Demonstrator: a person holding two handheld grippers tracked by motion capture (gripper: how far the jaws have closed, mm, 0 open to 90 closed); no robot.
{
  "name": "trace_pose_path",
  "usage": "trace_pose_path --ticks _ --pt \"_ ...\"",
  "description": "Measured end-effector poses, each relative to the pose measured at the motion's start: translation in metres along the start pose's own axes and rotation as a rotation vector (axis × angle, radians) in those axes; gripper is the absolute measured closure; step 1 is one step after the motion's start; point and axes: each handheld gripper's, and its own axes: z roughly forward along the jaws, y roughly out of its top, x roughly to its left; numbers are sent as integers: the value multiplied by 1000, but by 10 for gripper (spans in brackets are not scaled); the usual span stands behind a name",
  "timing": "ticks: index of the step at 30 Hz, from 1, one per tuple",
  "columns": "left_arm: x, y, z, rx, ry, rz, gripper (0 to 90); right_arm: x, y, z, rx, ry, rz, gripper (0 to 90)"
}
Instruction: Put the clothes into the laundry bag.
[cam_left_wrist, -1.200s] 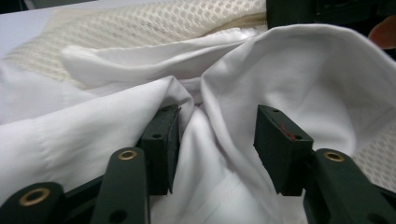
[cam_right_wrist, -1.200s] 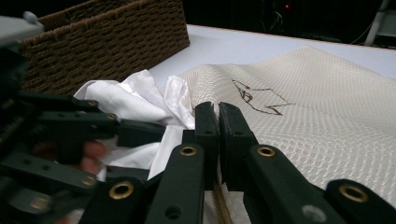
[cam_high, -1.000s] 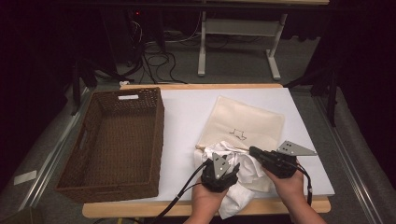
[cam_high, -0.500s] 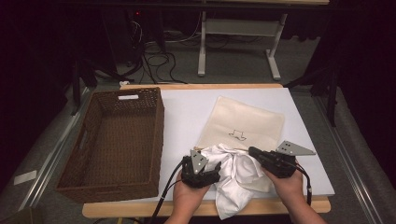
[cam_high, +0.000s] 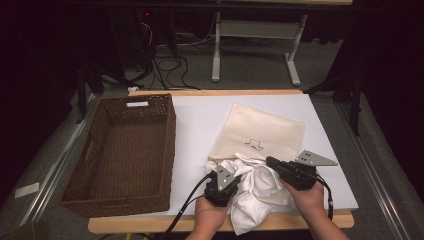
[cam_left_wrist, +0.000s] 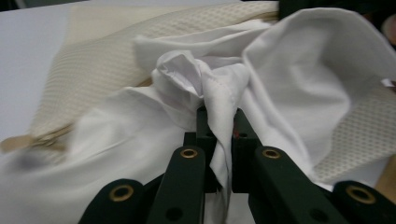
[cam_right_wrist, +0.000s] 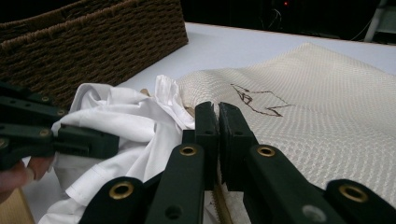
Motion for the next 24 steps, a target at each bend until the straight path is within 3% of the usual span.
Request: trace_pose_path --ticks 1,5,15,21,23,24 --pt "-8 3 4 3 -20 16 861 0 0 0 0 0 0 880" --pt "-13 8 18 15 -28 17 860 0 1 0 -1 -1 -5 880" --pt "-14 13 54 92 11 -6 843 1 2 -2 -12 10 -5 880" --pt "-11 12 56 65 46 -27 733 1 3 -4 -20 13 -2 880" --pt "-10 10 47 12 31 -44 601 1 3 -4 -20 12 -4 880" --pt "-10 10 47 12 31 -44 566 1 3 -4 -20 11 -4 880"
